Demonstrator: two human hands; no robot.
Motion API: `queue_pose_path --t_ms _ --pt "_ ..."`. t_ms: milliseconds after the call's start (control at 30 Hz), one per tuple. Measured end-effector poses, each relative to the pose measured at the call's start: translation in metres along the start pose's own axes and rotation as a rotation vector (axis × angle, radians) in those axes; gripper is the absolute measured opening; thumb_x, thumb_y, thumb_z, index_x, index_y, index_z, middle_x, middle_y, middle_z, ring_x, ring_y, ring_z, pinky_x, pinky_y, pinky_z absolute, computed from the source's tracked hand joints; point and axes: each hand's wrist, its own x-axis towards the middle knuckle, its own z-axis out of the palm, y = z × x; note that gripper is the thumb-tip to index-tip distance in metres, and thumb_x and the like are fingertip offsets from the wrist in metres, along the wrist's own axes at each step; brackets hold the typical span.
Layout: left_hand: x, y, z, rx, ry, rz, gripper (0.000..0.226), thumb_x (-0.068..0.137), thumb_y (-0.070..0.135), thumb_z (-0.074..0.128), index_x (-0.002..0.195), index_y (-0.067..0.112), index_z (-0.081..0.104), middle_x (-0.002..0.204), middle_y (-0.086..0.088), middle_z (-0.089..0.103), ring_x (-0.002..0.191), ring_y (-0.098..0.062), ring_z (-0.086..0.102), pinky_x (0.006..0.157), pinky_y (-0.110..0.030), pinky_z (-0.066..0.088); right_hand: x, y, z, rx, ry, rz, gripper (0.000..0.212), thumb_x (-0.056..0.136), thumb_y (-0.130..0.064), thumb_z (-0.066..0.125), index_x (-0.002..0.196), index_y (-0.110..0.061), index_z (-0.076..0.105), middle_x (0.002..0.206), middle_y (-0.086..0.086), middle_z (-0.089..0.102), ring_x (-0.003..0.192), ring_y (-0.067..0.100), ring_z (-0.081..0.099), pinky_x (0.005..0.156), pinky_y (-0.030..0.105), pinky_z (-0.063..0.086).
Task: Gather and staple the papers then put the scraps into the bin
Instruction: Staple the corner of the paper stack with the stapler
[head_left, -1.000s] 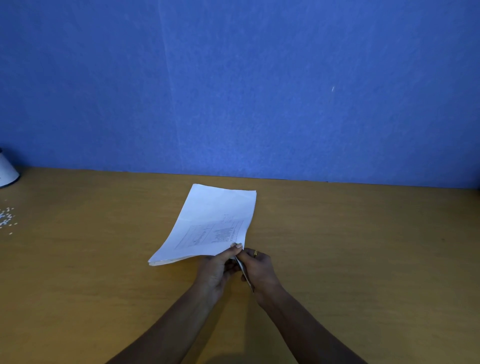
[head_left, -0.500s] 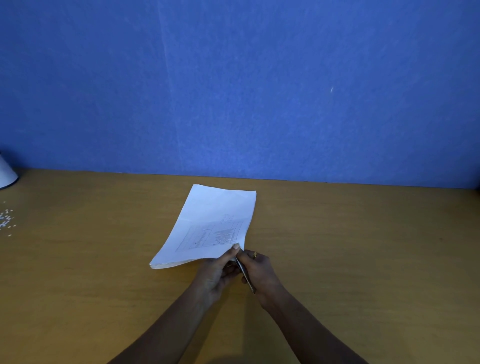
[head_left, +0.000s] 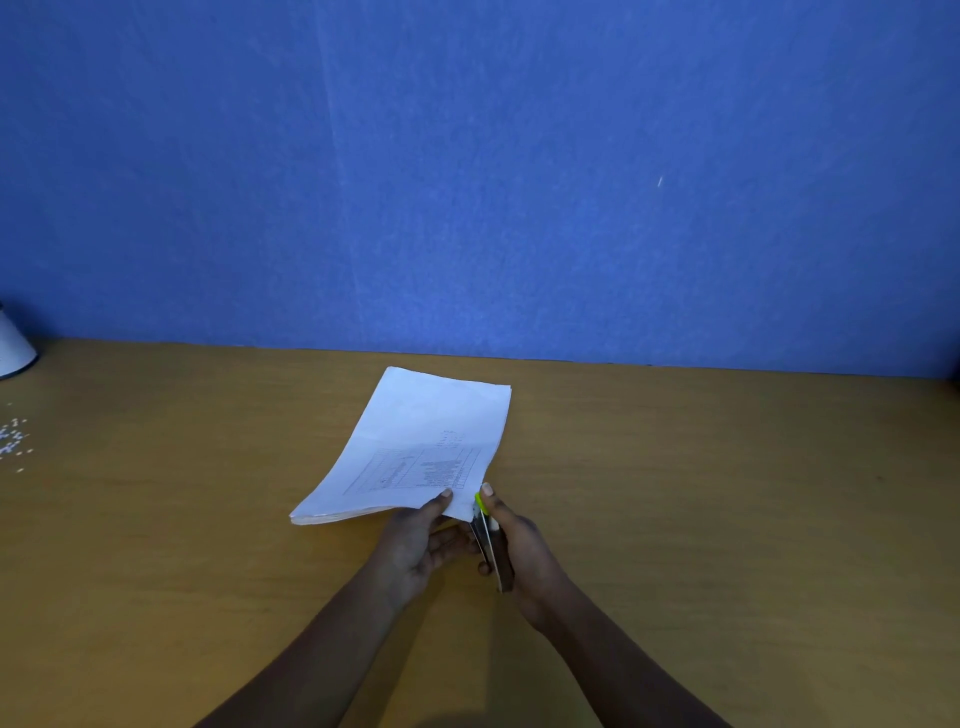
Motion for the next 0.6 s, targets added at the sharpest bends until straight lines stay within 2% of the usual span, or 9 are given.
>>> queue_pose_path --t_ms 133,367,467,600 --pt "0.002 0.004 -0.002 -0.013 0.027 0.012 0.025 0.087 0.003 0.057 0.11 0.011 0.051 0.092 -0.011 0.064 0.08 -0.025 0.063 0.052 -0.025 0.058 0.001 0.0 -0.003 0.05 0.009 0.013 0.044 0.086 -0.053 0.052 0.087 -0.012 0.066 0.074 0.003 0.062 0.057 0.01 0.052 0.049 0.022 0.038" --pt "0.007 0.005 -0.007 -0.003 0.109 0.046 0.04 0.079 -0.007 0.062 0.114 0.008 0.052 0.095 -0.007 0.062 0.081 -0.021 0.06 0.049 -0.021 0.055 0.009 0.005 -0.012 0.064 0.098 0.05 0.049 0.082 -0.056 0.055 0.092 -0.01 0.068 0.074 0.004 0.06 0.057 0.013 0.051 0.049 0.023 0.038" --pt "0.006 0.006 -0.009 0.024 0.135 0.054 0.04 0.077 -0.007 0.066 0.112 0.007 0.054 0.094 -0.007 0.063 0.079 -0.021 0.061 0.048 -0.02 0.055 0.012 0.003 -0.019 -0.001 0.165 0.038 0.046 0.083 -0.054 0.055 0.082 -0.01 0.066 0.069 0.003 0.057 0.055 0.012 0.051 0.049 0.023 0.04" --pt "0.005 0.008 -0.013 0.064 0.151 0.058 0.039 0.075 -0.008 0.067 0.109 0.006 0.055 0.092 -0.006 0.063 0.079 -0.021 0.062 0.048 -0.02 0.055 0.022 -0.006 -0.036 -0.135 0.278 -0.002 0.042 0.088 -0.048 0.053 0.066 -0.012 0.055 0.062 0.003 0.05 0.051 0.012 0.047 0.05 0.022 0.037"
